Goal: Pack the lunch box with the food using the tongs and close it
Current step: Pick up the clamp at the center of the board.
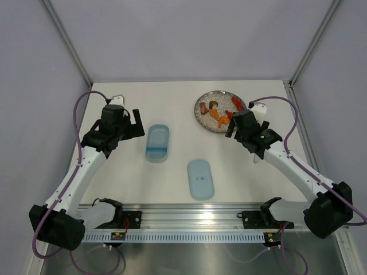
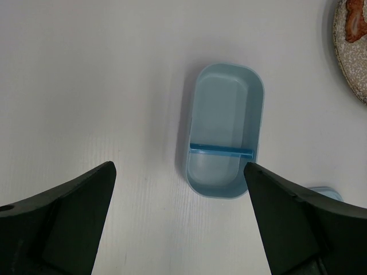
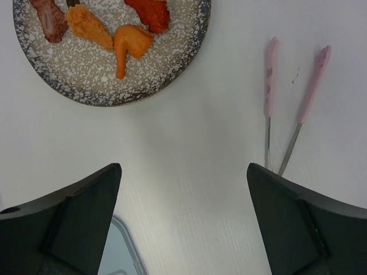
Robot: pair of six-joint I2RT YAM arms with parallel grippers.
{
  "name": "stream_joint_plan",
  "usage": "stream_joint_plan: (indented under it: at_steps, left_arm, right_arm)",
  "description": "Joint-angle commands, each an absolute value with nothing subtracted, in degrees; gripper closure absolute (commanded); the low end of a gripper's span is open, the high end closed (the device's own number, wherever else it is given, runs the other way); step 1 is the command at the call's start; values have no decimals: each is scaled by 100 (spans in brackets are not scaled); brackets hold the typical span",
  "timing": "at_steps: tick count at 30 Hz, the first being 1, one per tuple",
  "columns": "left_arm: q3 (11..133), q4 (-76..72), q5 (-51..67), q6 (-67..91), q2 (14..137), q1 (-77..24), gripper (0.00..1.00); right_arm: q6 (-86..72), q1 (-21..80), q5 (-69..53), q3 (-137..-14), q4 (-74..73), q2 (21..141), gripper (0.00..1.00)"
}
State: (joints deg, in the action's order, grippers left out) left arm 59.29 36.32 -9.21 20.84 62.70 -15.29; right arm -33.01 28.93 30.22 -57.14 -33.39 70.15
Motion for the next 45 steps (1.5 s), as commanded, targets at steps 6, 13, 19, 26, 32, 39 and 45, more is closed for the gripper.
stream_joint_plan:
  at_steps: [6,13,19,26,32,39,45]
  left_arm:
    - [5959,3393,-774,2004,6214,-1521,1]
    - [5968,3401,-659,1995,6319,-1521,1]
    - [5933,3375,-607,1995,6276,-1529,1]
    - [5959,3428,-527,2013,6363,-1521,1]
    - [5968,3480,-527,1978,6311,-1521,1]
    - [5950,3533,-615,1942,6275,-1521,1]
    - [5985,3533,-580,1951,6310,-1521,1]
  right_arm:
    - [-3278,2944,2979,-5634,-3120,6741,1]
    - [-3261,2726,3253,-5616,-3726,6618,1]
    - [-3287,1330,2224,-5572,-4104,6548,1]
    - [-3217,485,1627,-5389,-4272,7083,1]
    - [-2971,132,897,-5019,-3622,7776,1]
    - [-2734,44,835,-4940,-2980,8367,1]
    - [-2611,-229,914,-5229,-2909,8754,1]
